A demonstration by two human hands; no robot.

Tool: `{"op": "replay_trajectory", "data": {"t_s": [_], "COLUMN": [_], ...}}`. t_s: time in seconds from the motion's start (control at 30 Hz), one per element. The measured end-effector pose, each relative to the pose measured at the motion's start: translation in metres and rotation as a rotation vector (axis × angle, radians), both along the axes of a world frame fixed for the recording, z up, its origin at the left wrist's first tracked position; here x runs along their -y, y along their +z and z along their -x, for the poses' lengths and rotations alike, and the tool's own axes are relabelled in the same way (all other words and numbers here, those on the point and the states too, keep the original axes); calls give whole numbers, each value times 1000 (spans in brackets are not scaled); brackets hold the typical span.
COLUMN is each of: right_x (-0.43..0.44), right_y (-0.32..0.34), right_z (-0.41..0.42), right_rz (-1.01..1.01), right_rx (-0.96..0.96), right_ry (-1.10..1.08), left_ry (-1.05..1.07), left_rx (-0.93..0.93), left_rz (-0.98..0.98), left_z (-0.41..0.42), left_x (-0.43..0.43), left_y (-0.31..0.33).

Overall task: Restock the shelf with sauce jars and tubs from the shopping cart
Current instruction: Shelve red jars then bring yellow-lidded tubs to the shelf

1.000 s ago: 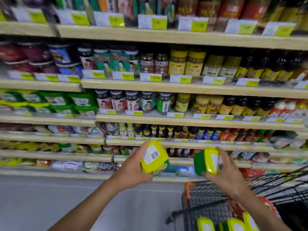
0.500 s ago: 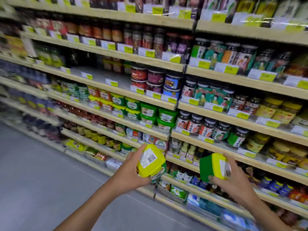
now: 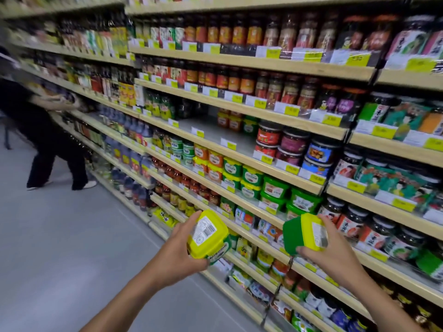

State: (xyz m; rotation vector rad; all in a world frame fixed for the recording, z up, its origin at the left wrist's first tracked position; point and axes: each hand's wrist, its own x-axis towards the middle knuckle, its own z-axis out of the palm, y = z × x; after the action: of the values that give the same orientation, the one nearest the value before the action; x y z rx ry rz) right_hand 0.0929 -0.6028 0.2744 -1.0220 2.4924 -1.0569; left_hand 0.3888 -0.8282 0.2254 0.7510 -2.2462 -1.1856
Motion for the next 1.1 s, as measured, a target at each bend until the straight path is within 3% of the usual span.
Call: {"op": "replay_trajectory", "data": {"t_s": [0.33, 1.1], "right_x": [108, 304], "right_y": [-4, 2], "right_z": [21, 122], "right_rz": [33, 124], "right_rx": [30, 88], "right_ry": [99, 173], "left_ry": [76, -18], "left_rx": [28, 84], "left_rz": [23, 81], "left_z": [10, 160], "left_x": [64, 262], "left_y": [9, 38]}}
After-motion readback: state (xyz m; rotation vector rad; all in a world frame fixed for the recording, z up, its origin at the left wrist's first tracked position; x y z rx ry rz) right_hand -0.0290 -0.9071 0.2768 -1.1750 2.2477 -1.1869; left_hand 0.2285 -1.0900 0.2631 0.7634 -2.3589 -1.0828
